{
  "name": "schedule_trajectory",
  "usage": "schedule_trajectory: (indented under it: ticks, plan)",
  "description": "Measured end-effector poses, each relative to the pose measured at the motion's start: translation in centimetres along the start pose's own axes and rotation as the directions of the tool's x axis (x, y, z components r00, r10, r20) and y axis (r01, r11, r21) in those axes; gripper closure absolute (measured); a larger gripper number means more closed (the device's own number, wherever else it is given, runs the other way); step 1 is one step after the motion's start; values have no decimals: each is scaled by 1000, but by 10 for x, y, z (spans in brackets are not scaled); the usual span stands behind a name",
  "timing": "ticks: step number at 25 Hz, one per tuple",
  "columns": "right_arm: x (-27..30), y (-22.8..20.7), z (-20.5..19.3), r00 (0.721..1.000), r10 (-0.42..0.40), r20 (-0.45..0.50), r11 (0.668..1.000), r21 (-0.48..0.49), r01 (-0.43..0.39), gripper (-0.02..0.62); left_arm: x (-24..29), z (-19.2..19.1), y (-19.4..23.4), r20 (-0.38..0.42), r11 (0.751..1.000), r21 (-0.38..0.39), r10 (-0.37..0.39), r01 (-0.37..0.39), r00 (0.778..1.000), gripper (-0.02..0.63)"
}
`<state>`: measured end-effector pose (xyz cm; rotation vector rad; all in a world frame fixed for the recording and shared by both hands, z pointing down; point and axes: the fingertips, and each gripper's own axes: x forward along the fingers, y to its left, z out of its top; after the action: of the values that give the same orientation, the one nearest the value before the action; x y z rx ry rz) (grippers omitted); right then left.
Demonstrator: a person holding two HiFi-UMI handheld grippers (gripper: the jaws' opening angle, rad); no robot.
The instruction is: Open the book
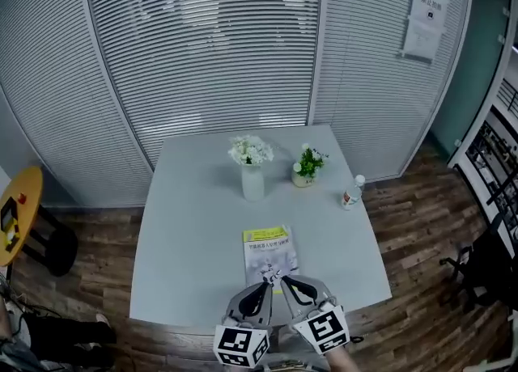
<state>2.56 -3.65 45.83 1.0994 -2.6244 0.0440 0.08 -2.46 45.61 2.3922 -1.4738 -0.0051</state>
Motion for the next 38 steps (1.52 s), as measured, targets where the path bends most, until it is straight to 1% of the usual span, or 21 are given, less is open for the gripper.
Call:
schedule_trajectory:
  ticks: [2,4,7,13,17,23,31,36,38]
  plan:
    - [7,-14,1,1000,11,4,1000,5,-11,594,16,4,1,5,1000,3,-3,3,1000,607]
    - [13,-26,1,1000,19,2,1000,6,-19,594,28,6,1,13,1000,-11,-11,11,1000,607]
    - [20,-43,-5,1000,30,-6,1000,-1,-30,594,45,7,0,12,1000,-17,-15,15,1000,607]
    - [27,-64,-4,998,65,-25,998,12,-64,594,68,6,-2,2,1000,-10,-5,5,1000,607]
    - [34,-81,-14,995,92,-25,995,-22,-93,594,87,5,-4,-14,1000,-16,-8,8,1000,607]
    - [35,-110,-16,993,112,-25,993,-23,-113,593,113,0,-8,-32,999,-16,33,-34,999,606]
    - [35,-131,-29,985,171,-25,984,-54,-172,592,133,-16,-11,-58,996,-30,87,-88,995,573]
    - [31,-136,-33,983,178,-42,983,-27,-179,592,139,-33,-14,-100,995,-43,87,-91,991,567]
    - [30,-138,-37,982,182,-48,983,-27,-184,592,142,-37,-13,-114,995,-35,91,-96,989,566]
